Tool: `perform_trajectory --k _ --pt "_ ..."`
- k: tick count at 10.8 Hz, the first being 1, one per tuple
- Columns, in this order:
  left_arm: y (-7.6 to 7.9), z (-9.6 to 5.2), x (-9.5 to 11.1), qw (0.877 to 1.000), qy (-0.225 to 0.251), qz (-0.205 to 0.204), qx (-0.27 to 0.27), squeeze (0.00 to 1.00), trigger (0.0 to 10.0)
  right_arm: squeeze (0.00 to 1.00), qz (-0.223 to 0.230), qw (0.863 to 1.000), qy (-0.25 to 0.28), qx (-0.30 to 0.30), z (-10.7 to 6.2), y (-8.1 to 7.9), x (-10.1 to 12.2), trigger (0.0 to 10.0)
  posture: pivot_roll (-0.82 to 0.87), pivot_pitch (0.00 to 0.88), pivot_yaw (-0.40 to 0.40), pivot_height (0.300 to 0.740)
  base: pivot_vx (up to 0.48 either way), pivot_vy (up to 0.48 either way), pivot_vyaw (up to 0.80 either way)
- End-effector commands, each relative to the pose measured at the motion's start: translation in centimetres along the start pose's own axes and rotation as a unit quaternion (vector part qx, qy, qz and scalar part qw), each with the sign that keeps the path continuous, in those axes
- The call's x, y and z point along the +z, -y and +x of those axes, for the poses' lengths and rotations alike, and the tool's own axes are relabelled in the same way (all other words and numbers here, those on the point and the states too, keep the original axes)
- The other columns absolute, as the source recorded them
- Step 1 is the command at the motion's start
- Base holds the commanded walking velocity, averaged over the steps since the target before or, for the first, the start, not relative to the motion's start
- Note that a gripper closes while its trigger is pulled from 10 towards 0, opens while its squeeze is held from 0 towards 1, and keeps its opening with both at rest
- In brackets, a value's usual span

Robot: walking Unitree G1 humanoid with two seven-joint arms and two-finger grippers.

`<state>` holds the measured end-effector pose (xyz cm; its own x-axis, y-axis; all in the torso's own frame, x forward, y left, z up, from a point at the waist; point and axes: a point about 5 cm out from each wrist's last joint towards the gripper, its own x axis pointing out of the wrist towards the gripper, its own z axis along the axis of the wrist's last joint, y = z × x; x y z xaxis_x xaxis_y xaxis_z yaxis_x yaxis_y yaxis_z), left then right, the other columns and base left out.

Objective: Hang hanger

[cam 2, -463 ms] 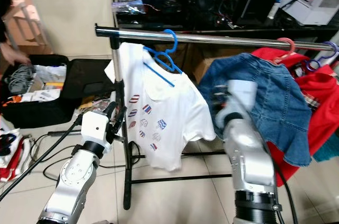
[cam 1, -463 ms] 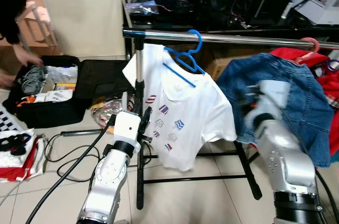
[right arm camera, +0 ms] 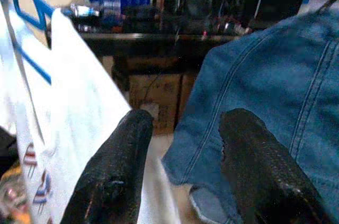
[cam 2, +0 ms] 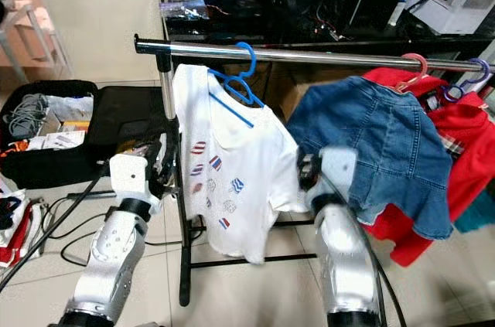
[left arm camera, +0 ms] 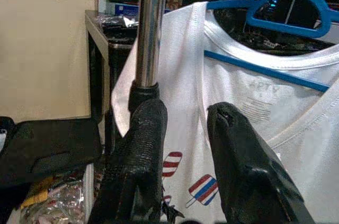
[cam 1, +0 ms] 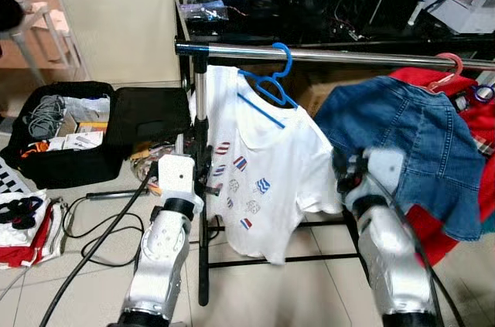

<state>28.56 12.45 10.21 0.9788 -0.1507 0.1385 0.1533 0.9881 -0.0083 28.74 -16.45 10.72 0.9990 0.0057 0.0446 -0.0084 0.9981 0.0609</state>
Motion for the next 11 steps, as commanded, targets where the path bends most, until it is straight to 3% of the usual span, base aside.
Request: perform_trajectory --k 1,3,6,8,11 --pt "0.3 0.0 -0.3 1.000 -0.010 -0.007 0.000 0.00 10.0 0.00 -0.006 1.000 0.008 -0.006 -0.1 0.5 0.0 10.0 0.14 0.077 -0.091 0.740 0.000 0.000 0.00" --pt "1.0 0.1 -0.3 1.000 -0.008 -0.019 -0.015 0.00 10.0 0.00 -0.011 0.999 0.039 -0.026 -0.2 1.4 0.1 10.0 0.11 0.070 -0.087 0.740 0.000 0.000 0.00" --pt "1.3 0.4 -1.2 0.999 -0.018 -0.024 -0.012 0.00 10.0 0.00 -0.008 0.999 0.046 -0.021 -0.3 1.0 -0.6 10.0 0.12 0.028 -0.078 0.740 0.000 0.000 0.00" --pt "2.8 0.2 -1.0 0.998 -0.017 -0.043 -0.029 0.00 10.0 0.00 -0.004 0.998 0.059 -0.008 0.2 -0.2 -0.6 10.0 0.12 0.008 -0.052 0.740 0.000 0.000 0.00" --pt "0.9 0.9 -0.5 1.000 -0.005 -0.010 -0.021 0.00 10.0 0.00 -0.016 0.999 0.050 0.007 0.4 -0.6 -1.3 10.0 0.16 0.025 -0.058 0.740 0.000 0.000 0.00"
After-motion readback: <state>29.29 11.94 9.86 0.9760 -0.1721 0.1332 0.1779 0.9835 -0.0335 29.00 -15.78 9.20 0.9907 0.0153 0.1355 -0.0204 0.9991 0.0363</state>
